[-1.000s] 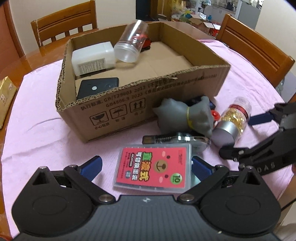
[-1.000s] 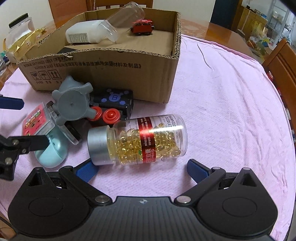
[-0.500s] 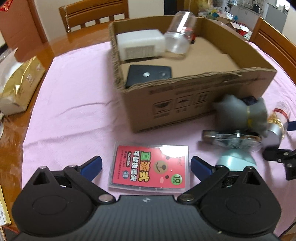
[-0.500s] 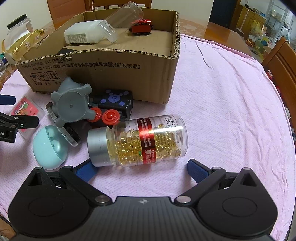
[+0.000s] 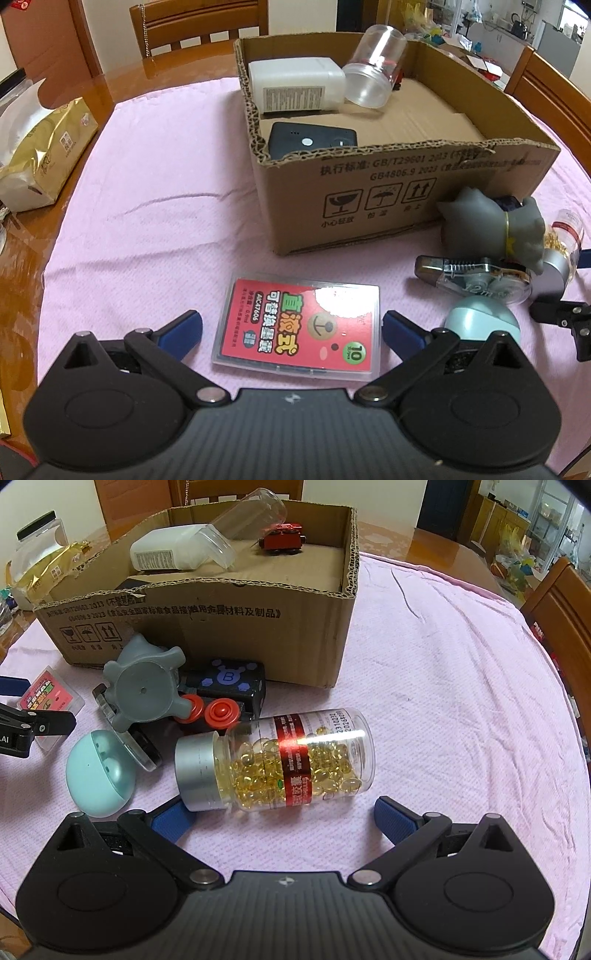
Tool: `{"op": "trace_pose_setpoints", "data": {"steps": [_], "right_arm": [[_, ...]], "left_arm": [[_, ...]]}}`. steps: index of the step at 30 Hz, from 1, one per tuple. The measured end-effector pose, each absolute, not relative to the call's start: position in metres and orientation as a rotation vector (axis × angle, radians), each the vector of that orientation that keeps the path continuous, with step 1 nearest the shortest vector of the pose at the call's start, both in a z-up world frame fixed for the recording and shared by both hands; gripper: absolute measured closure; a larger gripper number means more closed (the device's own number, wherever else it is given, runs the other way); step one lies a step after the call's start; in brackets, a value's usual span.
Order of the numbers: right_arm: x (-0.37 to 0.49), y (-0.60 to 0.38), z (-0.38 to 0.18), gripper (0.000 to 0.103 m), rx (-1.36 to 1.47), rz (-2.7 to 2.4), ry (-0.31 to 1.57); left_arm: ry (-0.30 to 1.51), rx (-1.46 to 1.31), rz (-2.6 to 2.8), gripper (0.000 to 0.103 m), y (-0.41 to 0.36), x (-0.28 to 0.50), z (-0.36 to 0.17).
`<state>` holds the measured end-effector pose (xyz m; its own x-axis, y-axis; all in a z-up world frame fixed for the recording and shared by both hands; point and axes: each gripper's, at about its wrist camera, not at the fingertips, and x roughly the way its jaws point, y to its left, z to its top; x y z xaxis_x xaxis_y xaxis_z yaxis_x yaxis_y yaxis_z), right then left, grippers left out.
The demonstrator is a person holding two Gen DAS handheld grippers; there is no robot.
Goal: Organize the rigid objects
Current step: 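Move the right tool to the gold capsule bottle while the left tool approaches the pink card, then close the right gripper on the capsule bottle while the left gripper closes on the pink card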
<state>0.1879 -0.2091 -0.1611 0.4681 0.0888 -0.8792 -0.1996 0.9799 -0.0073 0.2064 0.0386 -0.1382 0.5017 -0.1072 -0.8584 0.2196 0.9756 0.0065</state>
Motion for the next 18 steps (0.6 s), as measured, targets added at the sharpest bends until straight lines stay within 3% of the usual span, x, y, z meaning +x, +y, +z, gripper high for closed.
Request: {"op": "trace_pose_setpoints", "data": {"steps": [18], "right_arm": [[0.1838, -0.2144, -0.1597, 0.0, -0.169, 0.275, 1.043]], "left_arm": [[1.051, 0.119, -0.188, 0.0, 0.0385, 0.2114, -0.1375]]}}
